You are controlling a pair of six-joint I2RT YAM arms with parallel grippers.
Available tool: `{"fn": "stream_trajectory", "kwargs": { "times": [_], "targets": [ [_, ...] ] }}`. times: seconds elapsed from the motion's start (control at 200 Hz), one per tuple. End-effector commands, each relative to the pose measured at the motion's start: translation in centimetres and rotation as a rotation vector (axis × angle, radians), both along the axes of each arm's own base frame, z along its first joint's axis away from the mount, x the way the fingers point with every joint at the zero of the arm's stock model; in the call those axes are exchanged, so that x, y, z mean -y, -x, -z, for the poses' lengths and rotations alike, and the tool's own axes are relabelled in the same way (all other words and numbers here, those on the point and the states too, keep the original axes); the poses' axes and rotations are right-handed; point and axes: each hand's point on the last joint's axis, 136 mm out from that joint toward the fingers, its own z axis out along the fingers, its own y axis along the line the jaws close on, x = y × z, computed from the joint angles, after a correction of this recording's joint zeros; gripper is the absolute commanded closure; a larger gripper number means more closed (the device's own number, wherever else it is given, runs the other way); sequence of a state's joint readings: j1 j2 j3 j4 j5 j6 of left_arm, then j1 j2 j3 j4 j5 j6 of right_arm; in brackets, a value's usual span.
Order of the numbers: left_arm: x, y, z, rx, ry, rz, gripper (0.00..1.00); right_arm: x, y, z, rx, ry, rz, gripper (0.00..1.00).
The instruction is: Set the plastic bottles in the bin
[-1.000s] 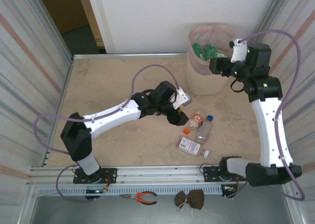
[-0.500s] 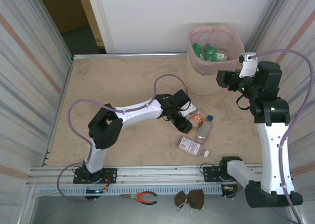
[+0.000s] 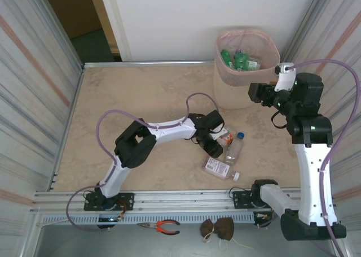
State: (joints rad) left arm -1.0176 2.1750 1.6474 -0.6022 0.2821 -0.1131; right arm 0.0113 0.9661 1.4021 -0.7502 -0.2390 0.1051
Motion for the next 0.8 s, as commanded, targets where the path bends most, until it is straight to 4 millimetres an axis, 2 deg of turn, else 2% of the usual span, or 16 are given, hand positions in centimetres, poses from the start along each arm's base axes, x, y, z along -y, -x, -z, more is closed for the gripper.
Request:
{"fn": "stream_trajectory", "kwargs": {
  "times": [0.0, 0.13, 0.461, 0.792],
  "targets": [
    [0.4, -0.1, -0.1, 0.001, -0.009, -0.01, 0.4, -0.1, 0.5, -0.2, 0.004, -0.027, 0.002, 0.28],
    [0.0, -0.1, 0.3, -0.001, -0.025, -0.016, 0.45, -0.1, 0.5, -0.1, 0.003, -0.027, 0.001, 0.28],
    [-0.1, -0.5, -0.2, 0.026, -0.029, -0.023, 0.58, -0.2, 0.5, -0.2, 0.007, -0.034, -0.003, 0.28],
    [-0.9, -2.0, -2.5, 0.101, 0.011, -0.064, 0.68, -0.3, 0.9, -0.2, 0.005, -0.051, -0.006, 0.28]
  ]
}}
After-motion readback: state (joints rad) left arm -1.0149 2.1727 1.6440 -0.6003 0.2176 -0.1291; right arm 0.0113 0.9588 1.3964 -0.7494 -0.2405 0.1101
